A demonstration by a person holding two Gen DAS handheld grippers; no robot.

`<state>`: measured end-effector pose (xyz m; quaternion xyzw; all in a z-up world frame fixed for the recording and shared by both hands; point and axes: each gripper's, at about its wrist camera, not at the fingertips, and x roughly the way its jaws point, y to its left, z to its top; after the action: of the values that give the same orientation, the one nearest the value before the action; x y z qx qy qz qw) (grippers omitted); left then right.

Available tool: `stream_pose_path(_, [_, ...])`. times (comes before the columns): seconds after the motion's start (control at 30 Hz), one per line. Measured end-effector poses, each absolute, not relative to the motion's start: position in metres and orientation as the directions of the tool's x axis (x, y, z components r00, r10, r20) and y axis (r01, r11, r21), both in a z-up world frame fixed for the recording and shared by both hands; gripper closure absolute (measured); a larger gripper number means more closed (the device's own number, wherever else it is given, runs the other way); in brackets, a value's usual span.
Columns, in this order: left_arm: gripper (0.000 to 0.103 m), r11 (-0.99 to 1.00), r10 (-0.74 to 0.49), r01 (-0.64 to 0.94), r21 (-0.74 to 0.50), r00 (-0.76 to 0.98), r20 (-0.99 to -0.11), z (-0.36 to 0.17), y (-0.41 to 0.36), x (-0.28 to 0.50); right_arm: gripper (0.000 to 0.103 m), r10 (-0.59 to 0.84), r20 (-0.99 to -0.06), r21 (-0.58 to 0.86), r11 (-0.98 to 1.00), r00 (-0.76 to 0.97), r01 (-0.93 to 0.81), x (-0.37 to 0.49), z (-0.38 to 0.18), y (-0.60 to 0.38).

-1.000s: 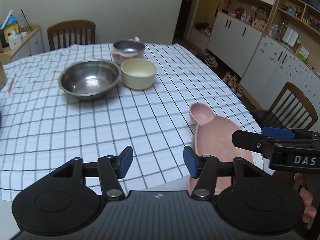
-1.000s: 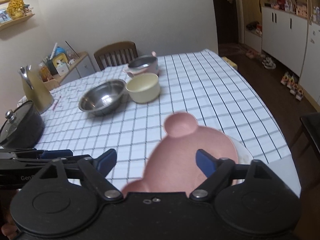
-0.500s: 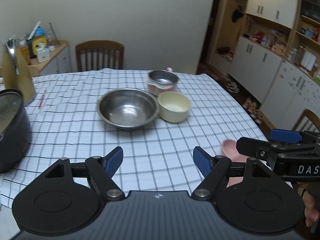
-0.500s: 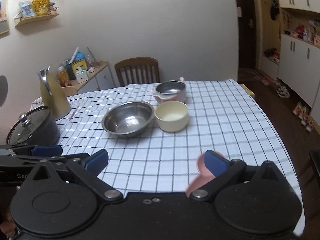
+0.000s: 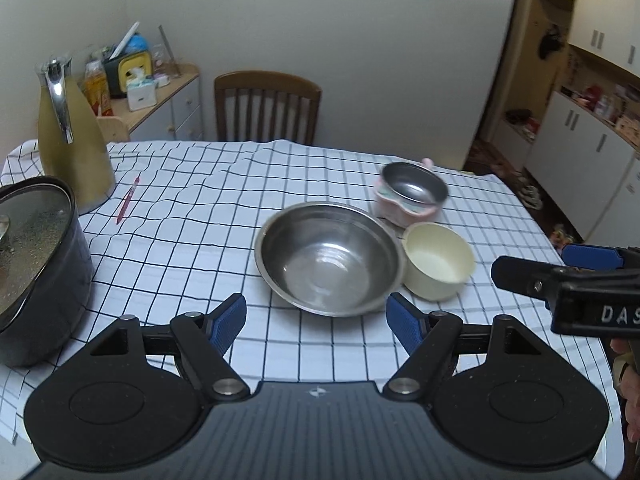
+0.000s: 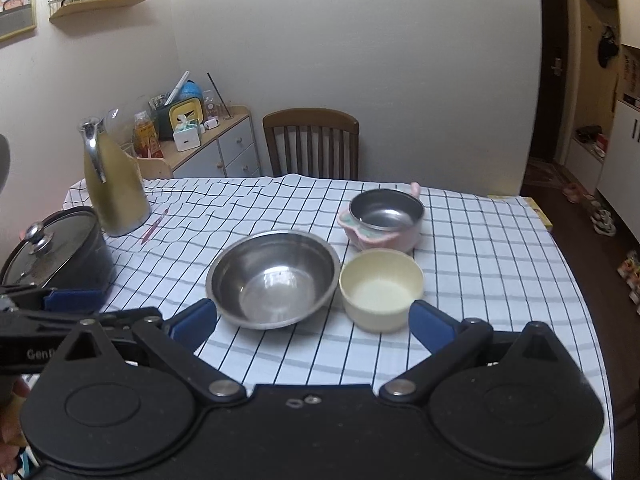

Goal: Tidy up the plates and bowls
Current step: 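Move both grippers to the large steel bowl rim and close them on it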

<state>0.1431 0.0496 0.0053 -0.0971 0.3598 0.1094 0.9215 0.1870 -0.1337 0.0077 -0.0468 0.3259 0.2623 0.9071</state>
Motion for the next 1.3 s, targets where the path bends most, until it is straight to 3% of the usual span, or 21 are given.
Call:
stream_pose_path(0.4, [0.026,0.897,0.191,-0.425,-0.117,0.614,-0.766,-0.030,0.094,0.220,0.001,0.433,-0.733,0.092,0.828,0.525,-0.554,0.301,-0.021,-0.070])
stream_pose_path(0.67, [0.026,0.870,0.189,-0.478,-0.123,0.552,-0.812,-0.057,0.113,0.252,0.007,0.433,-0.795,0.128,0.805,0.424,-0.580,0.351,-0.045,-0.041])
stream_pose_path(1.2, [0.028,0.844,0.141,-0.515,-0.153,0.488,-0.861,-0.103,0.130,0.283,0.039,0.413,-0.865,0.193,0.797,0.284,-0.572,0.405,-0.097,-0.020])
stream_pose_path(1.3, [0.043,0.847,0.123,-0.505,-0.163,0.486,-0.865,-0.107,0.131,0.285,0.048,0.411,-0.869,0.194,0.794,0.275,-0.576,0.406,-0.103,-0.018])
